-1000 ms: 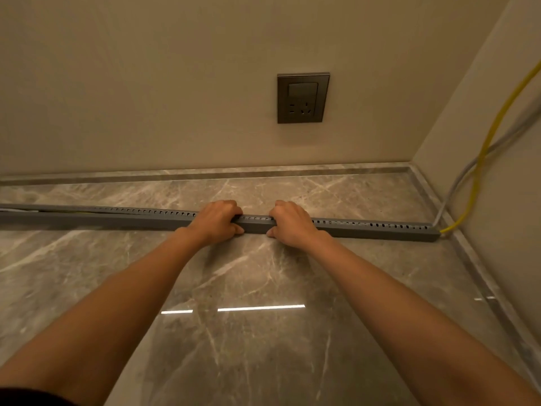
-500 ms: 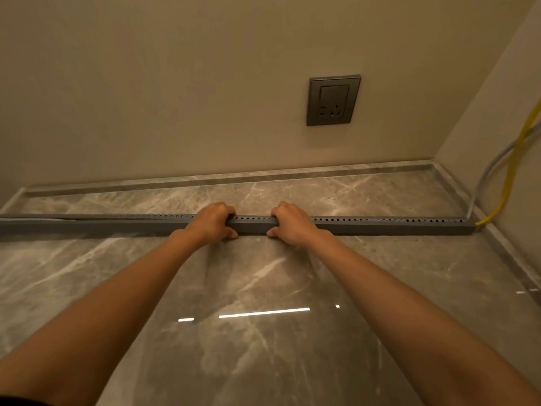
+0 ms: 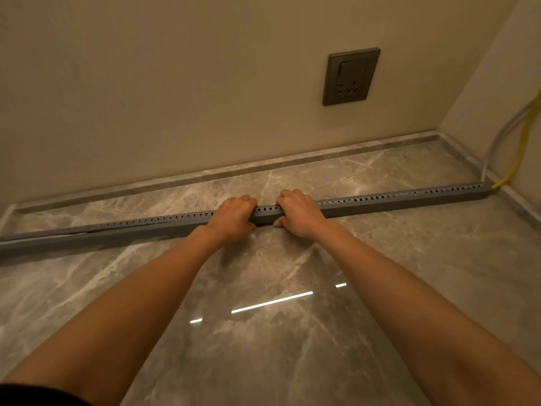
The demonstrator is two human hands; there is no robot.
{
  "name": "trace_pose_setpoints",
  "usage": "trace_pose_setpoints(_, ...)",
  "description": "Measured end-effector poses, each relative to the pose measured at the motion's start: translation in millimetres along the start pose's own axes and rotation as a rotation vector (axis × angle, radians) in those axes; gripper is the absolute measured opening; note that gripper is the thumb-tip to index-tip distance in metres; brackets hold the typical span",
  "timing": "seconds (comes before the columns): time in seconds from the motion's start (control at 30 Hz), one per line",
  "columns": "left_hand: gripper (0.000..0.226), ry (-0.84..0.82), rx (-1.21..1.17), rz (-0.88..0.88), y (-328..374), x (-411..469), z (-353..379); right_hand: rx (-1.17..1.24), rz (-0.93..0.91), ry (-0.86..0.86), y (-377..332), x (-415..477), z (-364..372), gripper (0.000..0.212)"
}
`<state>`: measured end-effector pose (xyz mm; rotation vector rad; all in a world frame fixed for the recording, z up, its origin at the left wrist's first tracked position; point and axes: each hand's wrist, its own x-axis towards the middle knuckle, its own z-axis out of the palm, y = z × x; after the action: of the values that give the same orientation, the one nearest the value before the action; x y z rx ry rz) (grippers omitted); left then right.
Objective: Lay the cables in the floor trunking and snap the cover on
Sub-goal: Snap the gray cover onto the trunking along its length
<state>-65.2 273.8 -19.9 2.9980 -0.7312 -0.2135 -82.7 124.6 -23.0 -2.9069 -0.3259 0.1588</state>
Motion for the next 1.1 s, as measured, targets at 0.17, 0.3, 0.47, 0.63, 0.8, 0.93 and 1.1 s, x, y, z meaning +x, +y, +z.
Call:
trace_pose_setpoints(0.17, 0.027, 0.03, -0.033, 0.012, 0, -1, -1, 0.002, -0.001, 0.011, 1, -1, -3, 0.034)
trace_pose_setpoints(0.3, 0.032, 0.007, -0.089, 0.013, -4, -4, -3, 0.036, 0.016, -0.026, 0, 1, -8, 0.036)
trace_pose_setpoints(0.47, 0.034, -0.062, -0.159, -0.077, -21, -7, -8, 0.107, 0.004, -0.073, -7, 4, -7, 0.036)
trace_pose_setpoints(0.63, 0.034, -0.036, -0.048, -0.095, -27, -13, -9, 0.118, -0.04, -0.041, -23, 8, 3, 0.035)
trace_pose_setpoints(0.8, 0.03, 0.007, 0.024, -0.061, -22, -16, -5, 0.053, -0.075, 0.017, -23, 7, 8, 0.032)
trace_pose_setpoints(0.93, 0.026, 0.026, 0.042, -0.043, -18, -16, -4, 0.051, -0.09, 0.035, -23, 6, 8, 0.028)
trace_pose_setpoints(1.1, 0.027, 0.006, -0.017, -0.042, -21, -13, -7, 0.074, -0.054, -0.007, -22, 8, 1, 0.028)
